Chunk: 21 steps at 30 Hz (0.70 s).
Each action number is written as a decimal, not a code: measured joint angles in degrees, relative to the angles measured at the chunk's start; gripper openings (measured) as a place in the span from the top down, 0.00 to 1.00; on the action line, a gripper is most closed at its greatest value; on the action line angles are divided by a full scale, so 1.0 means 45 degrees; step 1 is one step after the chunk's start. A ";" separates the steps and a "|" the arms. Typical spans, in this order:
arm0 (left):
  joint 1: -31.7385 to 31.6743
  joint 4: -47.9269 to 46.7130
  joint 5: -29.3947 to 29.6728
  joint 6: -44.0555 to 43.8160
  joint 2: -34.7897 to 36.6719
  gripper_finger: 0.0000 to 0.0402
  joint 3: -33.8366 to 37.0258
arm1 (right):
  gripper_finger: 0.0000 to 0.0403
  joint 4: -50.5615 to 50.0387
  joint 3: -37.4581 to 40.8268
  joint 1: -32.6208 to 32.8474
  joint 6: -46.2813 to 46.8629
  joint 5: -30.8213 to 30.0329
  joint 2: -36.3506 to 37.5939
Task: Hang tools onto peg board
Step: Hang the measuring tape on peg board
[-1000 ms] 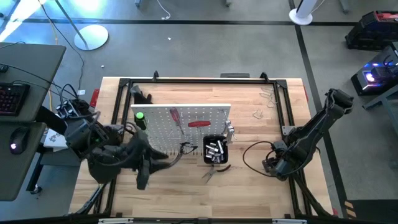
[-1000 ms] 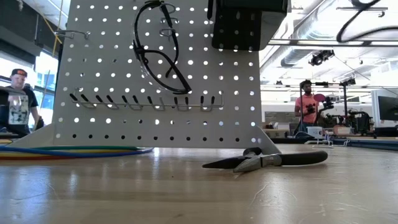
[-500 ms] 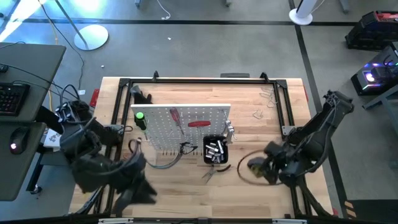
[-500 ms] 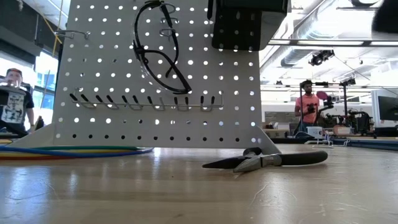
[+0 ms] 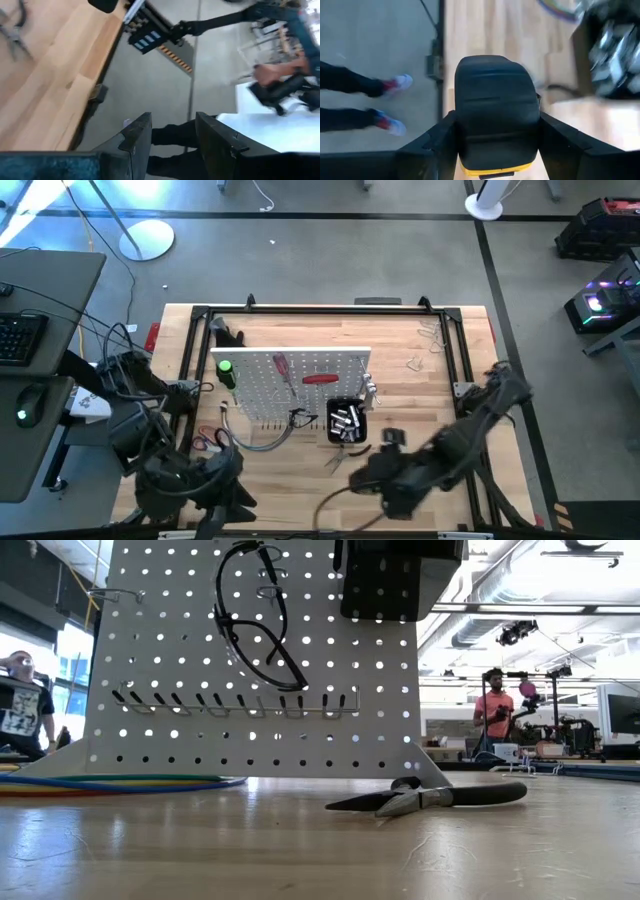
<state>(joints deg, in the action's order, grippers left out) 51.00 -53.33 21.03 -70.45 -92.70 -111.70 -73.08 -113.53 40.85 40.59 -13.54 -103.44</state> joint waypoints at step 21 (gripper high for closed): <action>0.0097 -0.0906 0.1491 0.0691 -0.0103 0.64 0.0000 | 0.48 -0.2464 -0.4781 -0.2328 -0.4556 -0.1345 -0.3110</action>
<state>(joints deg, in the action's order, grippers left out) 51.44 -57.41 27.74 -67.34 -93.17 -111.70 -84.17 -135.04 30.37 20.09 -19.60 -117.44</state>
